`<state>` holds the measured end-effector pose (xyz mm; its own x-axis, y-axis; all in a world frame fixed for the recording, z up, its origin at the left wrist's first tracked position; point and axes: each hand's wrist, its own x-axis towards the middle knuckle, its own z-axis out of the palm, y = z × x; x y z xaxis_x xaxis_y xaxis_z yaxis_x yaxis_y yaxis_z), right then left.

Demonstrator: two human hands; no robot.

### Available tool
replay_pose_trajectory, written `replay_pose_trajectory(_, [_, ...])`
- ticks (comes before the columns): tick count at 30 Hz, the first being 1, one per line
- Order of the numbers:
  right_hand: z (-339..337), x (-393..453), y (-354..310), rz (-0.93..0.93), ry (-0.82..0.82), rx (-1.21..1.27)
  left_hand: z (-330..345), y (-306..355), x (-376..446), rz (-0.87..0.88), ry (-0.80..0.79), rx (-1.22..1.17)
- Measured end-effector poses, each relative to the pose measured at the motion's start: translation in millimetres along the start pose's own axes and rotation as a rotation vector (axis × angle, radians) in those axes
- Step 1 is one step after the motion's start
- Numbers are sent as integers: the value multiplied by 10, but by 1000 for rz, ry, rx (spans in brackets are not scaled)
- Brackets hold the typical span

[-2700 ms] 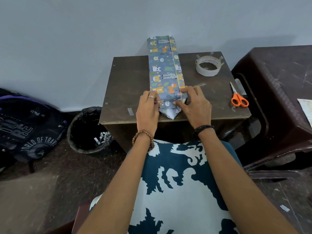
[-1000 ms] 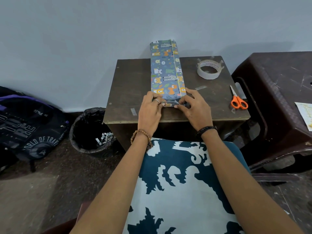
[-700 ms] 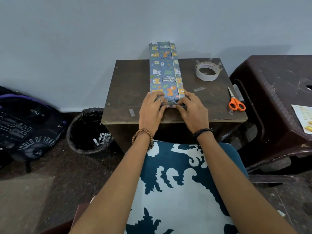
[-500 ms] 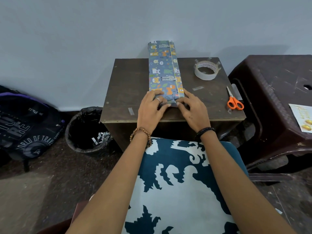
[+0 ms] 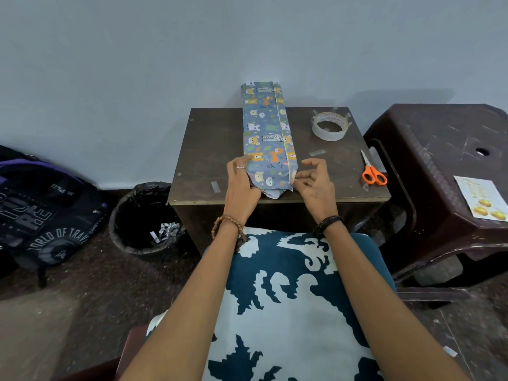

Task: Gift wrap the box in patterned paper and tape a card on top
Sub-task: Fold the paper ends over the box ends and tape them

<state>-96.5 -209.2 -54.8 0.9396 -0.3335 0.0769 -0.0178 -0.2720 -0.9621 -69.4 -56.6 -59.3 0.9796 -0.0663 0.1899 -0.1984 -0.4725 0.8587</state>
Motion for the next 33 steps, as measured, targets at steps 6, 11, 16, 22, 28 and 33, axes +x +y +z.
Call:
replay_pose_trajectory(6, [11,5,-42,145,-9,345,-14,-82,59,-103,100,-291])
replay_pose_trajectory(11, [6,15,-75,188,-47,396,-7,-86,71,-225,229,-320])
replay_pose_trajectory(16, [-1,3,-51,153,-38,354,-11,-90,52,-205,119,-326])
replay_pose_trajectory(22, [26,-20,-43,96,-59,254,-22,-91,26,-213,87,-266])
replay_pose_trajectory(28, [30,-25,-28,52,-63,134,-31,-58,20,-221,101,-271])
replay_pose_trajectory(33, [77,6,-30,26,11,92,-15,-61,36,-227,108,-250])
